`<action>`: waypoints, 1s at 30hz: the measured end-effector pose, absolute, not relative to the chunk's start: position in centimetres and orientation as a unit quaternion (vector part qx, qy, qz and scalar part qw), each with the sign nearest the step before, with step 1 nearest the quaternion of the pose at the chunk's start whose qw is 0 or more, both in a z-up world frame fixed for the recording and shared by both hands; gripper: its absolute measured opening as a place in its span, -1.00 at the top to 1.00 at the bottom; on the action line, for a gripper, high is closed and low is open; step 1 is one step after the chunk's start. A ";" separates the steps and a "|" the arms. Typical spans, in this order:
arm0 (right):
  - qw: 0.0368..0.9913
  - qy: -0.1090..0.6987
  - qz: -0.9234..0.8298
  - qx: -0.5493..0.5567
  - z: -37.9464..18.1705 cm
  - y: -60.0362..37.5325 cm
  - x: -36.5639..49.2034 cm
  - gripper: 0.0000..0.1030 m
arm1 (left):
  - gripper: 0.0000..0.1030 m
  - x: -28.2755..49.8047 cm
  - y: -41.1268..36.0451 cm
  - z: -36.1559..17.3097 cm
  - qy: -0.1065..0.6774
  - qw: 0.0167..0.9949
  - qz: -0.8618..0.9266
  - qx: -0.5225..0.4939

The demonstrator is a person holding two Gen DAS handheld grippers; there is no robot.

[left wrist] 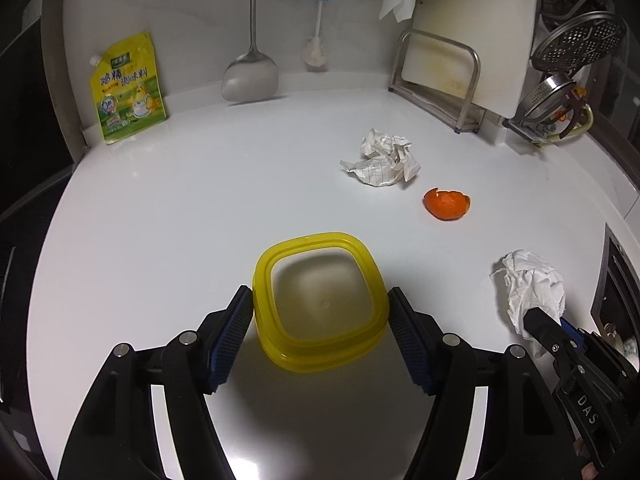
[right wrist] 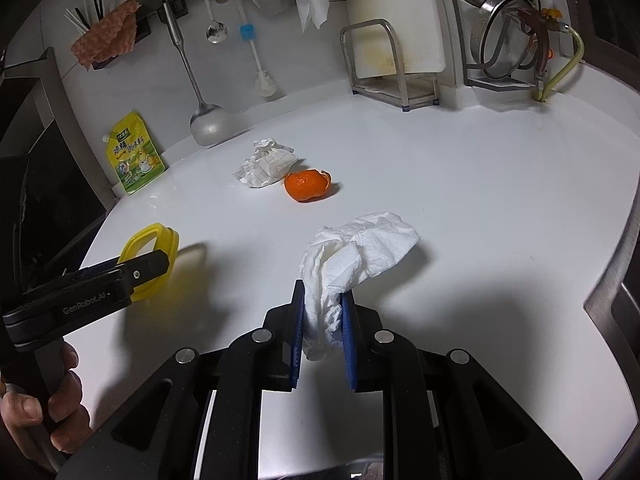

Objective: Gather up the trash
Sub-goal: 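Carry the yellow container and tissue over the bin with both tools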

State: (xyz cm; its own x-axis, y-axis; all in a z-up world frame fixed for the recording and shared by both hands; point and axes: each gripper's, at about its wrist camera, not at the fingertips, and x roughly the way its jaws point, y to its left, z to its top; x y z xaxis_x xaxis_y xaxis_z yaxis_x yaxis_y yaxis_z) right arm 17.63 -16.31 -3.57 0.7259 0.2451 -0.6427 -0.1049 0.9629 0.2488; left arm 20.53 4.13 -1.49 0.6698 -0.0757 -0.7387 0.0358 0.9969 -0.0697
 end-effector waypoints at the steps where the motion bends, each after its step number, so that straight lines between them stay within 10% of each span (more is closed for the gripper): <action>1: 0.924 0.357 0.095 0.099 -3.5 -16.3 17.1 0.68 | -0.29 19.9 4.2 -1.2 0.402 0.915 -0.032 -0.023; 30: 0.920 0.365 0.077 0.122 -6.7 -21.8 -5.7 0.68 | -0.29 -0.7 -5.4 -4.2 0.397 0.902 -0.166 0.024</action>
